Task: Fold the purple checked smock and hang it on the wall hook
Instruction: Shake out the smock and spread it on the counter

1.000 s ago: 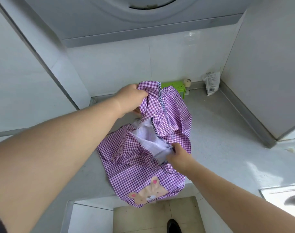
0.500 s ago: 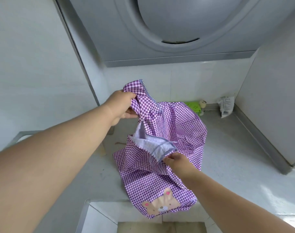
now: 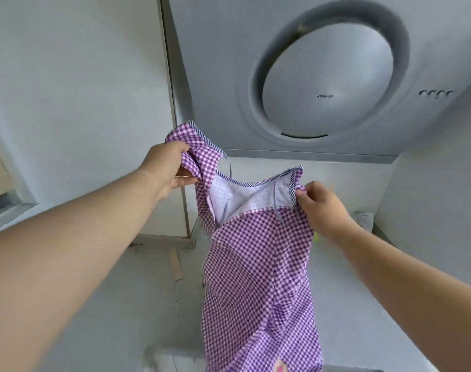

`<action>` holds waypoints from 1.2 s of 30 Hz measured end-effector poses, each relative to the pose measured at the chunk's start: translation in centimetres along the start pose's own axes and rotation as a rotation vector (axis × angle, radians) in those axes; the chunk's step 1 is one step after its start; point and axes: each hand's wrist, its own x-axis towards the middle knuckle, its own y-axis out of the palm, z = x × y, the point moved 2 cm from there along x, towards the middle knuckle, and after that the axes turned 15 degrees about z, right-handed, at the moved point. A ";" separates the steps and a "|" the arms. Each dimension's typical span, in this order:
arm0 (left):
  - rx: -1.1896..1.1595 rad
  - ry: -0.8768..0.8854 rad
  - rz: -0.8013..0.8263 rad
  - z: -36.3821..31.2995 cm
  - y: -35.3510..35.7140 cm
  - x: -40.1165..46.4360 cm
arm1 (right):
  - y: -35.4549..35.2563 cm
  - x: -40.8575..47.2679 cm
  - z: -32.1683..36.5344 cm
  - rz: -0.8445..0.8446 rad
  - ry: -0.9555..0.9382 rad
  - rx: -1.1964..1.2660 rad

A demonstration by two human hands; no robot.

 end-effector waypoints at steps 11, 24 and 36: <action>0.123 0.171 0.159 -6.3 -2.2 -4.9 | -5.1 -4.2 12.6 -0.080 -0.181 -0.337; 0.896 0.107 0.692 -4.6 4.2 -10.7 | 1.1 -8.1 15.8 0.334 -0.145 0.010; 1.018 0.208 0.641 -3.3 3.2 -11.4 | 4.6 -9.6 13.2 0.462 -0.215 0.171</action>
